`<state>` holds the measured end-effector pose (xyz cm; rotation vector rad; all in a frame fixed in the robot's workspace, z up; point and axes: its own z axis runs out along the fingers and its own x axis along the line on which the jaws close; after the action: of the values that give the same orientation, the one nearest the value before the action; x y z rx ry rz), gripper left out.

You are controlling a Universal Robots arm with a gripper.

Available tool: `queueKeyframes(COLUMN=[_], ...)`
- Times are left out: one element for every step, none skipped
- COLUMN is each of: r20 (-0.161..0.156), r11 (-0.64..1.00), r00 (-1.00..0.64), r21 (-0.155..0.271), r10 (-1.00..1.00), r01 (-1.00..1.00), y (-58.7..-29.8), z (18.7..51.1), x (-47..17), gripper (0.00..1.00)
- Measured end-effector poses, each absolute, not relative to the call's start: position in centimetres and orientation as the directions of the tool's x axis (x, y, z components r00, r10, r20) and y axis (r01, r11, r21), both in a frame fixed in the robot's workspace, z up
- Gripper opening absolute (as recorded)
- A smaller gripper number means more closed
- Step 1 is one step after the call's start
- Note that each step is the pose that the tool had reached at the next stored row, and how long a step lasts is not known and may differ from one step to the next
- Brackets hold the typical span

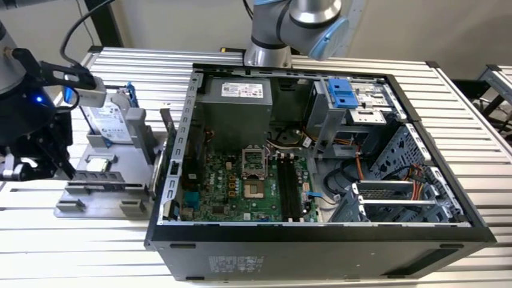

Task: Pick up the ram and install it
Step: 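Pick up the ram and move it above insertion slot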

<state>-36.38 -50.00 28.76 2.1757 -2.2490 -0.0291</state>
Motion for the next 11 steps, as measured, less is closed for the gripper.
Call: queueKeyframes(r20=[-0.004,-0.004,-0.004,-0.004,-0.004,-0.004,-0.004,-0.004,-0.004,-0.004,-0.004], r11=[0.033,0.033,0.033,0.033,0.033,0.033,0.033,0.033,0.033,0.033,0.033], r00=[-0.033,-0.033,-0.033,-0.033,-0.033,-0.033,-0.033,-0.033,-0.033,-0.033,-0.033], r21=[0.022,0.022,0.022,0.022,0.022,0.022,0.022,0.022,0.022,0.022,0.022], r10=[-0.999,-0.999,-0.999,-0.999,-0.999,-0.999,-0.999,-0.999,-0.999,-0.999,-0.999], r01=[-0.999,-0.999,-0.999,-0.999,-0.999,-0.999,-0.999,-0.999,-0.999,-0.999,-0.999], y=[-50.0,-50.0,-50.0,-50.0,-50.0,-50.0,-50.0,-50.0,-50.0,-50.0,-50.0], z=[28.9,29.1,29.3,29.4,29.6,29.8,29.9,30.1,30.2,30.3,30.5], x=[-36.4,-36.4,-36.4,-36.4,-36.4,-36.4,-36.4,-36.4,-36.4,-36.4,-36.4], gripper=[0.0,0.0,0.0,0.0,0.0,0.0,0.0,0.0,0.0,0.0,0.0])
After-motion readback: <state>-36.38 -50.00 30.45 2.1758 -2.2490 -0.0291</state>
